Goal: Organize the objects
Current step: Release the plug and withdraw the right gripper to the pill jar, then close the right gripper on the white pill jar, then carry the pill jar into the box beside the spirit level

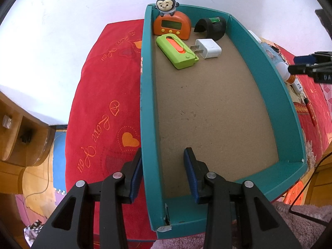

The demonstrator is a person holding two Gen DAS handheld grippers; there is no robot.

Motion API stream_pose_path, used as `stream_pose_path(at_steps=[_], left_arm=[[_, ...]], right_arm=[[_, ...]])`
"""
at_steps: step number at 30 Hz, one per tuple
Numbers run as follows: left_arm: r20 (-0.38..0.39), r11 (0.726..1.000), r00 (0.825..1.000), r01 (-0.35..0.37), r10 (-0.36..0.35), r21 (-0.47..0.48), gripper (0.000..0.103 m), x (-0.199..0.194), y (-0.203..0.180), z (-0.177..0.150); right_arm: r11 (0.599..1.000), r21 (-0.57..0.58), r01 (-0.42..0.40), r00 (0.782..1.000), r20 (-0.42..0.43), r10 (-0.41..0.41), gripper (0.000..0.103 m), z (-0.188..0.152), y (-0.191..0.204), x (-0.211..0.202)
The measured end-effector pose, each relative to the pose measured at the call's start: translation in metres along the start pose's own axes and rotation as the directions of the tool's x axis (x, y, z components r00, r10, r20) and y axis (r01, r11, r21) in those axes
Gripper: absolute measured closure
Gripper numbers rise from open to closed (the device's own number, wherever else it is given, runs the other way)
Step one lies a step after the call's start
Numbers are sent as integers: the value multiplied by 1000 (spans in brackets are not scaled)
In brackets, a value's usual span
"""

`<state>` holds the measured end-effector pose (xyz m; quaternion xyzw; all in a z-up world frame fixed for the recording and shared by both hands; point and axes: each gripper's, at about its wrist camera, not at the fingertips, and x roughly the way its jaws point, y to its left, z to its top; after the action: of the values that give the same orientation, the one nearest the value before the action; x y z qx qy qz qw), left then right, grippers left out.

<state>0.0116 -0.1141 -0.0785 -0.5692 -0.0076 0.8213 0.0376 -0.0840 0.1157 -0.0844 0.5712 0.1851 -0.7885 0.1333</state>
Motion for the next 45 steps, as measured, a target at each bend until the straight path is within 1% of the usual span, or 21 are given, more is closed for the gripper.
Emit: stream_pose_path(at_steps=[3, 6, 8, 13, 15, 22, 23, 24, 25, 26, 28, 31, 33, 35, 36, 39, 41, 45], left_arm=[[0, 1000, 1000, 0, 0, 0, 65, 0, 0, 0], [2, 1000, 1000, 0, 0, -1, 65, 0, 2, -4], [3, 1000, 1000, 0, 0, -3, 65, 1, 3, -5], [5, 1000, 1000, -3, 3, -7, 65, 0, 5, -8], [5, 1000, 1000, -3, 3, -8, 65, 0, 5, -9], [5, 1000, 1000, -3, 3, -8, 65, 0, 5, -10], [5, 1000, 1000, -3, 3, -8, 65, 0, 5, -10], [6, 1000, 1000, -3, 3, -8, 65, -1, 5, -11], [6, 1000, 1000, -4, 4, -8, 65, -1, 6, -11], [6, 1000, 1000, -3, 4, -9, 65, -1, 6, -11], [6, 1000, 1000, -3, 3, -8, 65, -1, 6, -11], [6, 1000, 1000, -3, 3, -8, 65, -1, 6, -11], [6, 1000, 1000, -3, 3, -8, 65, -1, 6, -11], [5, 1000, 1000, -4, 4, -8, 65, -1, 6, -11], [5, 1000, 1000, -4, 4, -7, 65, -1, 6, -11], [5, 1000, 1000, -3, 3, -7, 65, -1, 6, -11], [4, 1000, 1000, -4, 4, -5, 65, -2, 6, -11], [3, 1000, 1000, -5, 5, -4, 65, -2, 7, -11]], right_arm=[[993, -117, 6, 998, -64, -14, 52, 3, 10, 15], [971, -238, 19, 992, -116, -48, 52, 7, 15, 25], [959, -282, 18, 988, -139, -59, 52, 9, 18, 31], [930, -366, 16, 974, -206, -98, 52, 15, 18, 47], [911, -410, 33, 968, -215, -132, 52, 16, 21, 53], [868, -491, 70, 950, -233, -209, 52, 13, 26, 70], [864, -498, 73, 947, -236, -216, 52, 12, 26, 72], [866, -495, 72, 950, -231, -212, 53, 12, 25, 72], [872, -484, 71, 952, -229, -204, 53, 13, 23, 72], [881, -468, 73, 954, -226, -199, 58, 13, 21, 71], [891, -447, 76, 959, -212, -188, 58, 13, 19, 70], [927, -371, 62, 972, -190, -141, 59, 11, 11, 62], [958, -284, 46, 983, -156, -93, 59, 11, 3, 53], [987, -160, 6, 995, -93, -21, 61, 8, -7, 40], [994, -113, -14, 998, -70, 6, 63, 5, -11, 36], [998, 29, -55, 998, 5, 55, 63, -8, -22, 30], [992, 103, -67, 997, 52, 62, 63, -21, -28, 27], [979, 182, -88, 993, 90, 73, 63, -34, -38, 23]])
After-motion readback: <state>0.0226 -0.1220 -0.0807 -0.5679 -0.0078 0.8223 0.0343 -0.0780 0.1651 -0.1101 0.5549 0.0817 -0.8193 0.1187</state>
